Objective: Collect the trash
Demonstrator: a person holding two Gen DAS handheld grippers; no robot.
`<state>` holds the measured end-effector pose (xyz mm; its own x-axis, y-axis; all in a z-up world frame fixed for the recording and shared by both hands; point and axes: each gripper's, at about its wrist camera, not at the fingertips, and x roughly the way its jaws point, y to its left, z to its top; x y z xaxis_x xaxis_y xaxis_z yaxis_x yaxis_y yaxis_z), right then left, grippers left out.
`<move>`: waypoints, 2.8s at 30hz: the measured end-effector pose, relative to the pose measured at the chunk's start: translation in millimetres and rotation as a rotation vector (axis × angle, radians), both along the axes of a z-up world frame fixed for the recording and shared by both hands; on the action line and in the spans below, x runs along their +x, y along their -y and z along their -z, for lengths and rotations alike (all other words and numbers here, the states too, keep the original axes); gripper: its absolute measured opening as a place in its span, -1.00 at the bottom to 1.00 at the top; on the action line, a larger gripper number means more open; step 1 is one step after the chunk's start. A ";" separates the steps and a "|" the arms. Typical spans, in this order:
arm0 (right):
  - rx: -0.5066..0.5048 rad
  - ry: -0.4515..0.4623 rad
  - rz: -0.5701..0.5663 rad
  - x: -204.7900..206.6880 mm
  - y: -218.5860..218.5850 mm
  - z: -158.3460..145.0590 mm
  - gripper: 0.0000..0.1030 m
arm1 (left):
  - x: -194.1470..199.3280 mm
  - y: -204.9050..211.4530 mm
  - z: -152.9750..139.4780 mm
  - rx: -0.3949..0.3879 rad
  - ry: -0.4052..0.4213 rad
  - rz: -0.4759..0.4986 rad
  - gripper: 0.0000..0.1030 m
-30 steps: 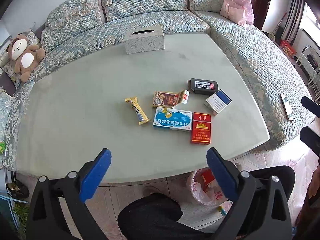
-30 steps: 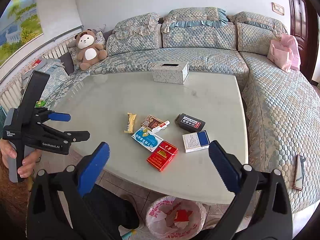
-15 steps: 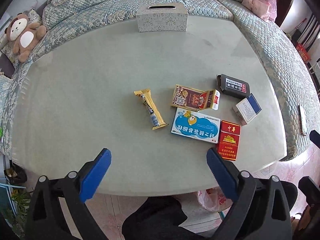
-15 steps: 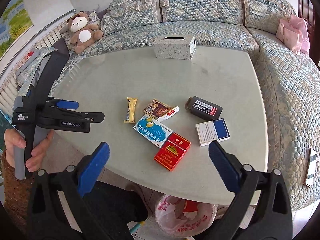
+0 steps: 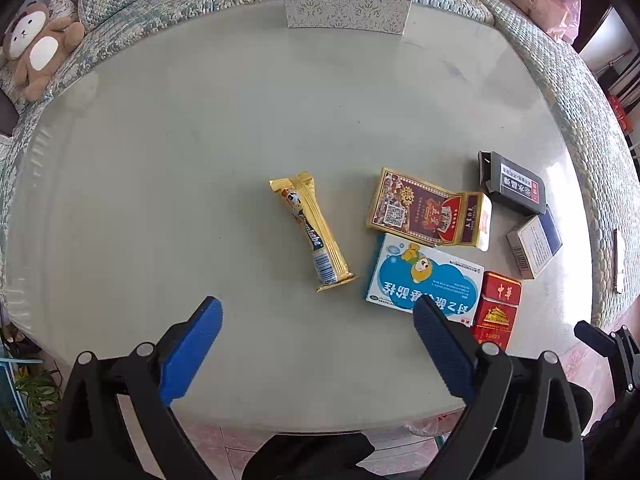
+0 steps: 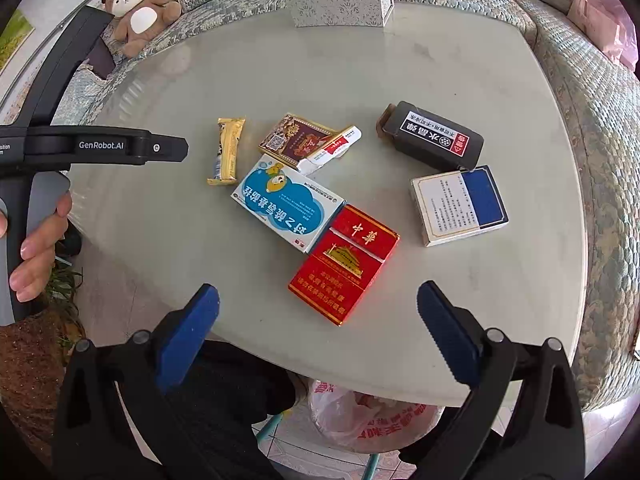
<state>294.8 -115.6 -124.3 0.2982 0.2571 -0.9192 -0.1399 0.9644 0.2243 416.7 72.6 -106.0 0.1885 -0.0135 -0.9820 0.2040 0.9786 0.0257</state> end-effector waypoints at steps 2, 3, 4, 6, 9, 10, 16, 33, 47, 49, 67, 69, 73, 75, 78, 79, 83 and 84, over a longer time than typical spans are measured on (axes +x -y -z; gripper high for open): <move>0.001 -0.027 -0.002 4.0 -3.0 11.4 0.88 | 6.3 -1.3 10.1 0.007 -0.006 -0.013 0.82; 0.000 -0.043 -0.006 5.9 -4.7 17.7 0.88 | 9.5 -1.6 14.8 0.013 -0.007 -0.016 0.82; -0.002 -0.057 -0.010 7.7 -6.7 23.9 0.88 | 12.8 -2.2 19.4 0.016 -0.010 -0.019 0.82; -0.008 -0.081 -0.012 10.8 -10.1 35.4 0.88 | 18.6 -3.9 29.1 0.006 -0.026 -0.028 0.82; -0.012 -0.114 -0.009 16.7 -12.1 48.8 0.88 | 27.6 -7.4 41.6 -0.009 -0.045 -0.054 0.82; -0.018 -0.120 -0.007 18.5 -12.6 52.1 0.88 | 30.6 -8.0 45.7 -0.009 -0.052 -0.058 0.82; -0.037 -0.151 0.022 29.4 -10.9 67.1 0.88 | 44.4 -11.9 65.0 -0.010 -0.072 -0.083 0.82; -0.203 -0.075 -0.026 31.6 -23.5 79.0 0.70 | 66.7 -26.6 103.5 -0.037 -0.175 -0.112 0.16; -0.192 -0.034 -0.041 16.2 -3.1 66.8 0.14 | 54.9 -36.1 99.6 -0.025 -0.168 -0.085 -0.60; -0.195 -0.023 -0.049 9.4 5.2 64.2 0.13 | 46.7 -33.1 95.4 -0.026 -0.160 -0.086 -0.60; -0.271 0.224 -0.053 -25.7 34.3 -50.2 0.12 | -73.8 4.0 4.2 0.008 0.015 0.108 -0.60; -0.282 0.238 -0.072 -38.5 32.6 -57.5 0.12 | -91.9 14.9 -9.9 0.003 0.033 0.142 -0.60; -0.275 0.254 -0.095 -57.8 32.1 -65.2 0.12 | -118.9 31.9 -34.3 -0.030 0.057 0.195 -0.60; -0.259 0.255 -0.101 -69.5 32.1 -69.8 0.12 | -135.6 36.4 -46.3 -0.041 0.070 0.219 -0.60; -0.257 0.271 -0.109 -87.6 32.2 -76.3 0.12 | -155.1 49.6 -51.3 -0.033 0.087 0.248 -0.60; -0.255 0.277 -0.111 -93.0 32.4 -77.4 0.12 | -160.5 54.8 -51.5 -0.030 0.091 0.256 -0.60; -0.244 0.293 -0.119 -115.9 34.0 -81.8 0.12 | -179.6 71.9 -43.9 -0.033 0.095 0.286 -0.60; -0.243 0.295 -0.121 -121.8 34.1 -81.7 0.12 | -185.7 75.2 -42.2 -0.034 0.098 0.295 -0.60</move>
<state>173.1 -149.7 -42.6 0.5393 0.0924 -0.8370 -0.2799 0.9571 -0.0747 231.0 -2.6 -63.8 0.2652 -0.1146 -0.9573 0.4774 0.8783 0.0271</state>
